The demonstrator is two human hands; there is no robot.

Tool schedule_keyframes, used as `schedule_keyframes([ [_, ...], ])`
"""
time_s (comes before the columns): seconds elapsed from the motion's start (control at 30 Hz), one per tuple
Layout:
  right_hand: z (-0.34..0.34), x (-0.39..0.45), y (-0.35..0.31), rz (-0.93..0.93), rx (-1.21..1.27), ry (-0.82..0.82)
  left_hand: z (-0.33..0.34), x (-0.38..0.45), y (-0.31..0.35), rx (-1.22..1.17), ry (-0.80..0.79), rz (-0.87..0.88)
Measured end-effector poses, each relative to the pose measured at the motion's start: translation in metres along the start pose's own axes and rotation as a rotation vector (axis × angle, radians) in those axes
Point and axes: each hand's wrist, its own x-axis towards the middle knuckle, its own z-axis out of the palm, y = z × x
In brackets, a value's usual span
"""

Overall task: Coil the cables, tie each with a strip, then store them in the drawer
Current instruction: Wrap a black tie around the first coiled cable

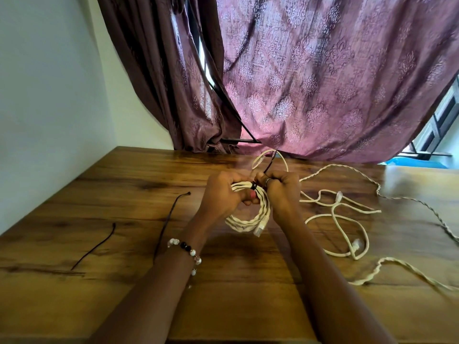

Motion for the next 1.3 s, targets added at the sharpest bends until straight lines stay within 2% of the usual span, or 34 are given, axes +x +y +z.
schedule_keyframes([
  [0.07,-0.001,-0.002,-0.005,0.136,0.105,-0.044,0.001,0.003,-0.006,0.180,0.084,0.092],
  [0.13,-0.003,-0.005,-0.010,0.247,0.171,-0.089,0.001,0.004,-0.012,0.263,0.118,0.163],
  [0.27,-0.008,-0.004,-0.011,0.431,0.239,-0.228,0.002,0.002,-0.016,0.279,0.128,0.336],
  [0.33,-0.010,-0.003,-0.009,0.521,0.300,-0.338,0.002,0.003,-0.016,0.249,0.128,0.367],
  [0.53,-0.016,-0.003,-0.009,0.712,0.522,-0.506,0.004,0.003,-0.015,0.009,0.058,0.268],
  [0.63,-0.014,-0.007,-0.009,0.780,0.600,-0.582,0.005,0.004,-0.018,-0.026,0.062,0.190],
  [0.7,-0.011,-0.008,-0.006,0.800,0.597,-0.591,0.005,0.004,-0.016,-0.058,0.046,0.149],
  [0.77,-0.005,-0.008,-0.007,0.787,0.489,-0.551,0.004,0.004,-0.014,-0.067,0.037,0.139],
  [0.83,0.000,-0.008,-0.008,0.680,0.333,-0.464,0.001,0.005,-0.013,0.004,0.081,0.146],
  [0.93,-0.002,-0.002,-0.004,0.284,0.063,-0.223,-0.004,0.009,-0.016,0.058,0.164,0.097],
  [1.0,-0.007,0.003,-0.005,0.118,0.149,-0.131,-0.008,0.012,-0.020,0.048,0.228,-0.034],
  [1.07,-0.014,0.005,-0.010,-0.019,0.251,-0.183,-0.010,0.013,-0.024,0.012,0.262,-0.187],
  [1.1,-0.016,0.004,-0.014,-0.110,0.207,-0.265,-0.010,0.013,-0.025,-0.027,0.261,-0.256],
  [1.2,-0.011,0.000,-0.013,-0.412,-0.150,-0.517,-0.013,0.010,-0.021,-0.203,0.263,-0.422],
  [1.3,0.001,-0.001,0.001,-0.755,-0.522,-0.583,-0.017,0.008,-0.017,-0.281,0.284,-0.501],
])
